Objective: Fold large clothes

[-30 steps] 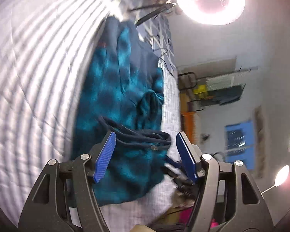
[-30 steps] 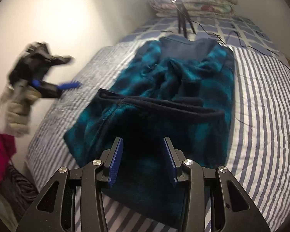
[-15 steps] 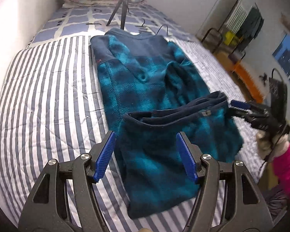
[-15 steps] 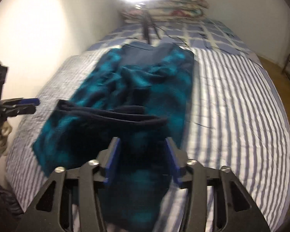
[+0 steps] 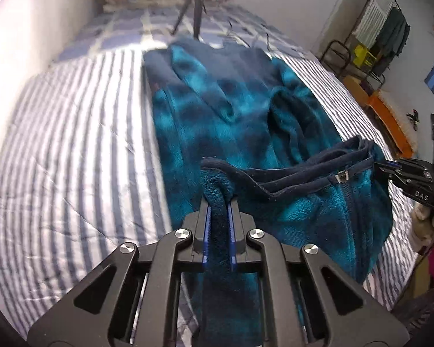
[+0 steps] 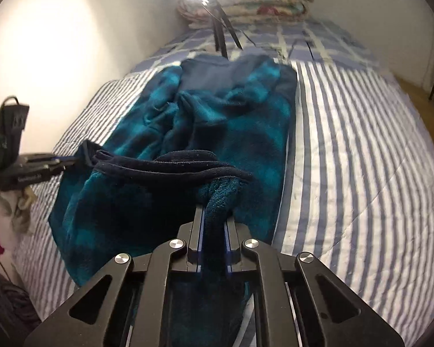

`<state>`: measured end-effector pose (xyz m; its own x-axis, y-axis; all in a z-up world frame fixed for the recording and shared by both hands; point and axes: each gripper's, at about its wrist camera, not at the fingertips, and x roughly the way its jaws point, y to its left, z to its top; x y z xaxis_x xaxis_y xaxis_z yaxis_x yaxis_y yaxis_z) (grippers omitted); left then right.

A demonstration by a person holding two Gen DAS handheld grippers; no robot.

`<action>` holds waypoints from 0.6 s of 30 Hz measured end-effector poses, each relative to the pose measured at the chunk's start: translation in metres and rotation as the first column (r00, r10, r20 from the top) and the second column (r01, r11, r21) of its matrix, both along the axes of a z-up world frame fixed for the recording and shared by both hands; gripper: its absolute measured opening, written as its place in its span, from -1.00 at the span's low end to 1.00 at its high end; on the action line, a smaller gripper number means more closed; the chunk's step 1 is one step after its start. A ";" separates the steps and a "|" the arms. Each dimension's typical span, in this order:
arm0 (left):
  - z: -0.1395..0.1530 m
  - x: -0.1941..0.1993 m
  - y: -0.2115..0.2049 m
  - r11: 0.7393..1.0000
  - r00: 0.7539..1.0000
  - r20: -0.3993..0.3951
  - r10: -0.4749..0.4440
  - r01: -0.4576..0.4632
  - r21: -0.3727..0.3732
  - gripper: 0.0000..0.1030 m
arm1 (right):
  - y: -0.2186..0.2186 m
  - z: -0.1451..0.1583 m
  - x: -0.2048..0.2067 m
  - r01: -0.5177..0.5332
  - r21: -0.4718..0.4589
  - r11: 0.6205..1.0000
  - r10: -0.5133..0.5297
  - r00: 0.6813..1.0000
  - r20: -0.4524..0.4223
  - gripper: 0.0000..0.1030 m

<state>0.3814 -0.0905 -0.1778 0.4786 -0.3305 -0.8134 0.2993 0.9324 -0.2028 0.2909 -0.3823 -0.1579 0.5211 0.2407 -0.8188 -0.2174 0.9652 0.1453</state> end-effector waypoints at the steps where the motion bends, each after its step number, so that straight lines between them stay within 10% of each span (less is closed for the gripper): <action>1: -0.001 0.002 -0.001 0.999 1.000 0.017 0.011 -0.012 0.030 -0.84 | 0.001 0.002 0.000 0.005 -0.026 1.000 -0.005 1.000 0.006 -0.84; 7: -0.045 0.015 -0.010 0.992 0.997 -0.027 0.077 -0.073 0.105 -0.79 | 0.009 -0.039 0.015 0.029 -0.211 0.977 -0.044 0.997 -0.066 -0.84; 18: 0.023 -0.036 -0.014 0.999 0.993 0.116 -0.009 0.003 0.052 -0.68 | 0.002 0.019 -0.024 0.075 -0.231 0.970 -0.034 0.983 0.180 -0.43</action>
<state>0.3455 -0.1043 -0.1551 0.5690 -0.2928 -0.7684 0.3239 0.9387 -0.1178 0.2672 -0.3799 -0.1386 0.6670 0.0192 -0.7448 -0.1651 0.9786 -0.1226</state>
